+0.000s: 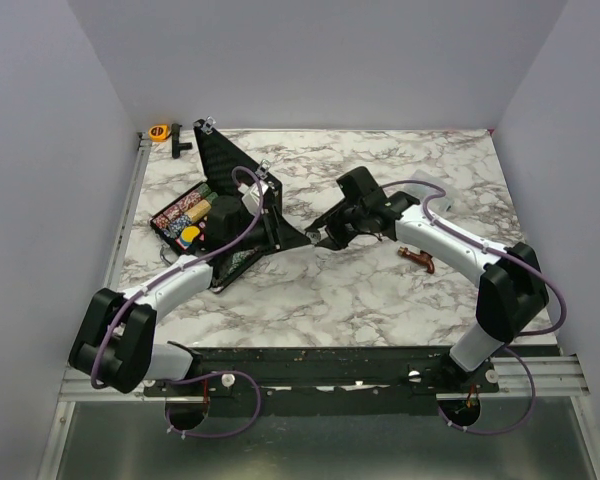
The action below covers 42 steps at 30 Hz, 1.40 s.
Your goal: Pack up texas hold em set
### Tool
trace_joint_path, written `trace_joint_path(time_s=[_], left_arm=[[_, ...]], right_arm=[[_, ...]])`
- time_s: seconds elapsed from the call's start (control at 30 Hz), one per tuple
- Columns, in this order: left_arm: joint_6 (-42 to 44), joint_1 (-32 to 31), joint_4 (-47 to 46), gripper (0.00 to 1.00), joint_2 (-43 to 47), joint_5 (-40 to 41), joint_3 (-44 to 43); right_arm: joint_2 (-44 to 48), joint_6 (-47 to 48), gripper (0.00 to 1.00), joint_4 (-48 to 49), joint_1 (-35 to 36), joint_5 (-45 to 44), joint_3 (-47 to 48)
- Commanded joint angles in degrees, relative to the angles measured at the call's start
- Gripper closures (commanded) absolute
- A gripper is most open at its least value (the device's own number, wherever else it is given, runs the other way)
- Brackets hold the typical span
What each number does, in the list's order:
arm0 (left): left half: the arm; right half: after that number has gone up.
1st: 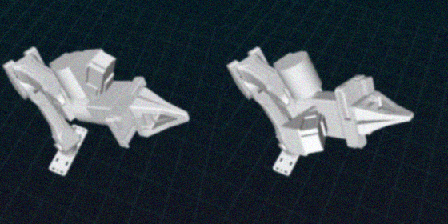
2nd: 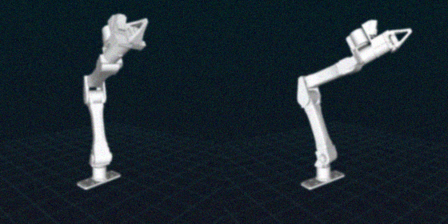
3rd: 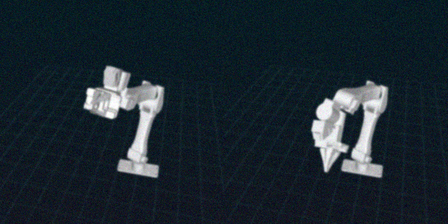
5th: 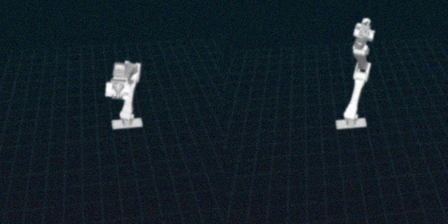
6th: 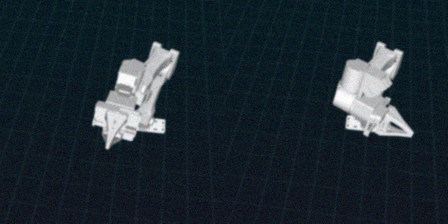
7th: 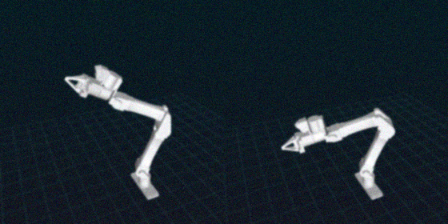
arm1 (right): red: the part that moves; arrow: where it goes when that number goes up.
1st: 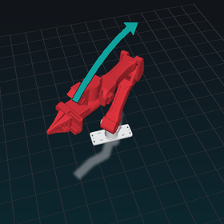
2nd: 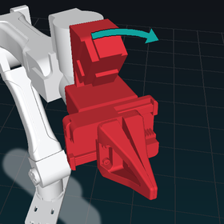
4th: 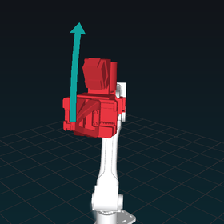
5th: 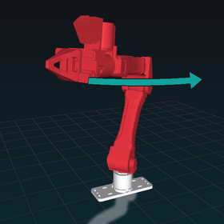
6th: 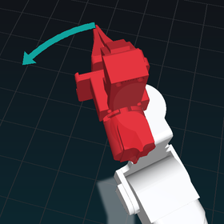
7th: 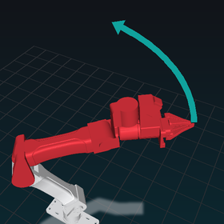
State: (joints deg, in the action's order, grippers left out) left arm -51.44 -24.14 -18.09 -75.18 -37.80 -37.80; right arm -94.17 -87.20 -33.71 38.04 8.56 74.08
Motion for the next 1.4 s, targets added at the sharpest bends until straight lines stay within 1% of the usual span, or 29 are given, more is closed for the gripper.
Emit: trace_joint_path(time_s=[0.0, 0.17, 0.3, 0.47, 0.73, 0.8, 0.97, 1.07, 1.1, 1.13, 1.3, 1.33, 1.37], left_arm=[[-0.23, -0.34, -3.27, 0.53, -2.26, -2.9, -2.13], [0.13, -0.36, -1.42, 0.59, -2.87, -2.44, -3.05], [1.38, -0.31, 1.98, 0.59, -2.6, 0.12, -3.96], [1.72, -0.29, 0.95, 0.58, -3.87, -1.55, -5.64], [4.2, -0.25, 4.24, 0.58, -3.12, 1.01, -6.93], [4.29, -0.29, 4.31, 0.61, -3.13, 1.21, -6.93], [5.09, -0.29, 5.78, 0.76, -2.86, 2.39, -7.3], [6.1, -0.29, 7.24, 0.89, -2.7, 3.35, -7.77], [6.57, -0.29, 8.06, 0.97, -2.63, 3.98, -8.02], [7.03, -0.3, 8.92, 1.0, -2.54, 4.5, -8.22], [9.42, -0.27, 10.21, 1.0, -1.61, 6.62, -8.32], [9.88, -0.29, 10.71, 1.0, -1.46, 7.01, -8.43], [10.48, -0.3, 11.11, 1.0, -1.38, 7.31, -8.63]], right_arm=[[1.95, -2.04, 0.99, 3.3, -0.16, 2.33, 0.85], [2.52, -2.7, 0.99, 4.26, -0.16, 2.64, 0.4], [2.59, -3.09, 0.99, 4.79, -0.11, 2.92, 0.4], [2.24, -3.24, 0.99, 5.71, 0.0, 4.11, 0.51], [2.34, -3.61, 0.99, 6.42, 0.53, 4.32, 0.61], [2.3, -3.6, 0.99, 6.55, 0.67, 4.34, 0.54], [2.45, -3.7, 0.99, 7.03, 0.79, 4.54, -0.03], [2.72, -3.83, 0.99, 8.02, 0.79, 4.96, -0.85], [2.83, -3.84, 0.99, 8.5, 0.79, 5.23, -1.18], [2.98, -3.71, 0.99, 8.94, 0.78, 5.24, -1.6], [4.61, -1.4, 0.99, 16.61, 0.81, 5.63, -6.19], [5.0, -0.76, 0.95, 17.56, 0.8, 5.17, -6.97], [5.42, -0.02, 0.88, 17.56, 0.76, 4.43, -7.53]])
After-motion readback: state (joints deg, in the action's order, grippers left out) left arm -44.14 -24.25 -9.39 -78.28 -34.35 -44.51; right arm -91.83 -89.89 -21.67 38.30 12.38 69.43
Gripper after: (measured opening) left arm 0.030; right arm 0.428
